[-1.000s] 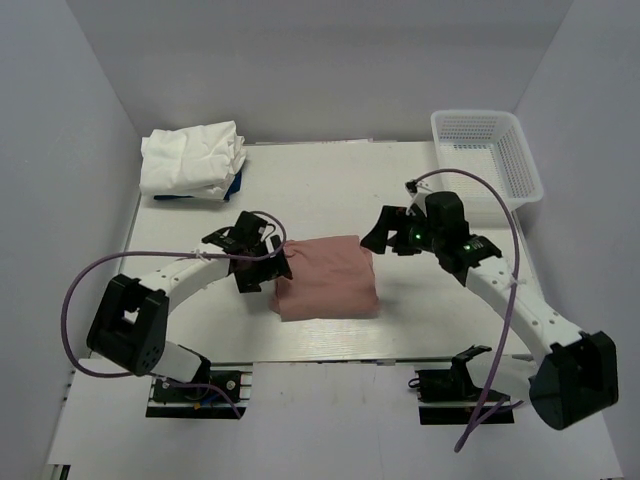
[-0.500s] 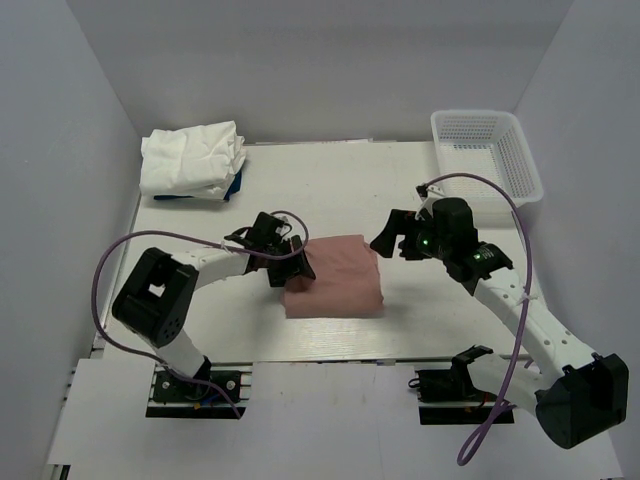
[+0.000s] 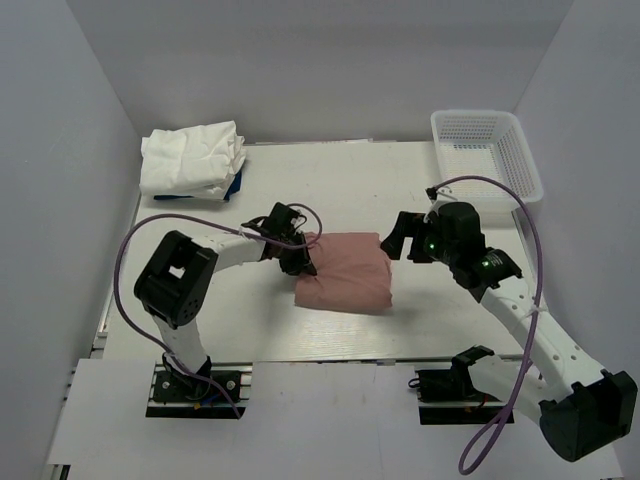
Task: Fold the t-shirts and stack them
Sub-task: Put the neatly folded tshirt into the corner of the board with the left arm
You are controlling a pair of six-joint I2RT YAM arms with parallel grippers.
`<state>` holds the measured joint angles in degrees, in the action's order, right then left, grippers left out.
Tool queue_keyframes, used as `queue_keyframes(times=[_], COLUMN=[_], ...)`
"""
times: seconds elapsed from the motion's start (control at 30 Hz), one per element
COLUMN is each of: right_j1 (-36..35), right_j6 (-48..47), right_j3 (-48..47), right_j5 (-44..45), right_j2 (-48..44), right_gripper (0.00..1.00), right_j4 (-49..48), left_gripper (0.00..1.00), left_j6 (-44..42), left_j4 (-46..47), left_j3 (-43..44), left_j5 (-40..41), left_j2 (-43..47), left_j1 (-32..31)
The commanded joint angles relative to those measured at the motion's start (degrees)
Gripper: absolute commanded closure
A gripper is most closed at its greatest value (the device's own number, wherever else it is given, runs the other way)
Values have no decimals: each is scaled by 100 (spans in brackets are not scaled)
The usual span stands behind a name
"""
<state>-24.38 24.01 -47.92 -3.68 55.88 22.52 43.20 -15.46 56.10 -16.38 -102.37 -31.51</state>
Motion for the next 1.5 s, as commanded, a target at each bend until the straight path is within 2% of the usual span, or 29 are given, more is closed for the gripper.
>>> queue_keyframes(times=[0.0,0.13,0.17,0.33,0.63,0.8,0.87,1.0,1.07,1.13,1.27,1.47], right_j1=[30,39,30,39,30,39,30,30,39,30,30,21], right_j6=[-256,-309,-309,-318,-379,-388,-388,-450,-406,-301,-265,-142], right_j3=[-95,1,46,178,-156,-235,-270,-437,-455,-464,-490,-613], right_j5=[280,499,544,553,175,140,140,-149,-482,-581,-862,-1099], right_j2=[-156,-270,-288,-288,142,169,213,397,564,643,898,1153], right_gripper=[9,9,9,9,9,9,9,9,9,9,9,9], right_j4=[112,164,156,-72,-275,-275,-318,-354,-450,-573,-749,-855], left_gripper=[100,100,100,100,100,100,100,100,100,100,100,100], left_j6=[-715,-1682,-2127,-3290,-4688,-5443,-5611,-5884,-5955,-6024,-6139,-6192], left_j4=[-832,-1606,-1722,-2504,-3147,-2946,-2866,-3356,-3358,-3358,-3472,-3341], left_j3=[471,1602,1772,2992,4627,4919,5086,6453,6816,6871,7510,7961], left_j5=[1057,1855,1858,2333,3052,3176,3176,3053,3053,2747,2623,2447], left_j2=[-30,199,269,270,-318,-328,-328,-836,-1004,-1075,-1233,-1137], left_j1=[-13,39,39,110,391,742,935,1217,1375,1480,1717,2086])
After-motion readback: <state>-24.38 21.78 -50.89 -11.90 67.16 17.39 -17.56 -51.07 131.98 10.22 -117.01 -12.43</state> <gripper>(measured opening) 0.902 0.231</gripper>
